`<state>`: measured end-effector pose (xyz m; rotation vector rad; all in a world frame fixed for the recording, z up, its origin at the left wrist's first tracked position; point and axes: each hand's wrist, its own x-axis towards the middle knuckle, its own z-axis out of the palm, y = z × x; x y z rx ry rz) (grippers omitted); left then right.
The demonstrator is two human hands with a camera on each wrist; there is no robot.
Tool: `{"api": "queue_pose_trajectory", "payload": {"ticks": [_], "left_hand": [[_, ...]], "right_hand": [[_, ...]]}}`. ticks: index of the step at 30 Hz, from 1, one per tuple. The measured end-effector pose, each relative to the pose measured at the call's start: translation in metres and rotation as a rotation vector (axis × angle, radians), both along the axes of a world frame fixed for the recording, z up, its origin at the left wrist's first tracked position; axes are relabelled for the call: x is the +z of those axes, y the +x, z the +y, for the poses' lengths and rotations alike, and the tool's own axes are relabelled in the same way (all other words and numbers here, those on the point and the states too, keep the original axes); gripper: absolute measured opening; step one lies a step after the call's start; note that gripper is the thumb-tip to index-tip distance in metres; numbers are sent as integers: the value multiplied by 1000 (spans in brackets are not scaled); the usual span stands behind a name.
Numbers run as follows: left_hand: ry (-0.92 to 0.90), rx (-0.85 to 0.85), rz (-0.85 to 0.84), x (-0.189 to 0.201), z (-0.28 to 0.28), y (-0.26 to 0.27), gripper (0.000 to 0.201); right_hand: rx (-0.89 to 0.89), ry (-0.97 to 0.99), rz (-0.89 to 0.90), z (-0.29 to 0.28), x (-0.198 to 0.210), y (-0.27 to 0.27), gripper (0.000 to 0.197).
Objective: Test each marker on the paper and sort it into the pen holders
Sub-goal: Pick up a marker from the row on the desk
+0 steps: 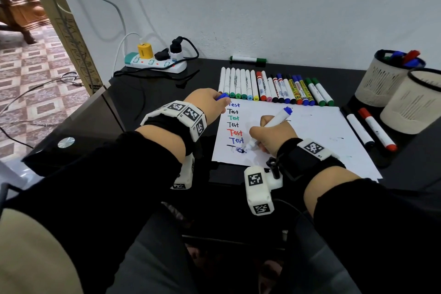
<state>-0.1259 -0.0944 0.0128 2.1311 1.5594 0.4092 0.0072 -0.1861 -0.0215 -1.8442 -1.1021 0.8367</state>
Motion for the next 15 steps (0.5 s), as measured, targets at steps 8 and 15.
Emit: {"api": "queue_pose_trajectory", "payload": {"ticks": [8,15], "left_hand": [[0,5,-28,-1,-1,-1,31],[-14,-2,-29,-3,-2,3,33]], "right_hand": [[-63,41,26,1,-2,5,31],[-31,20,-12,4,1,6,31]]}}
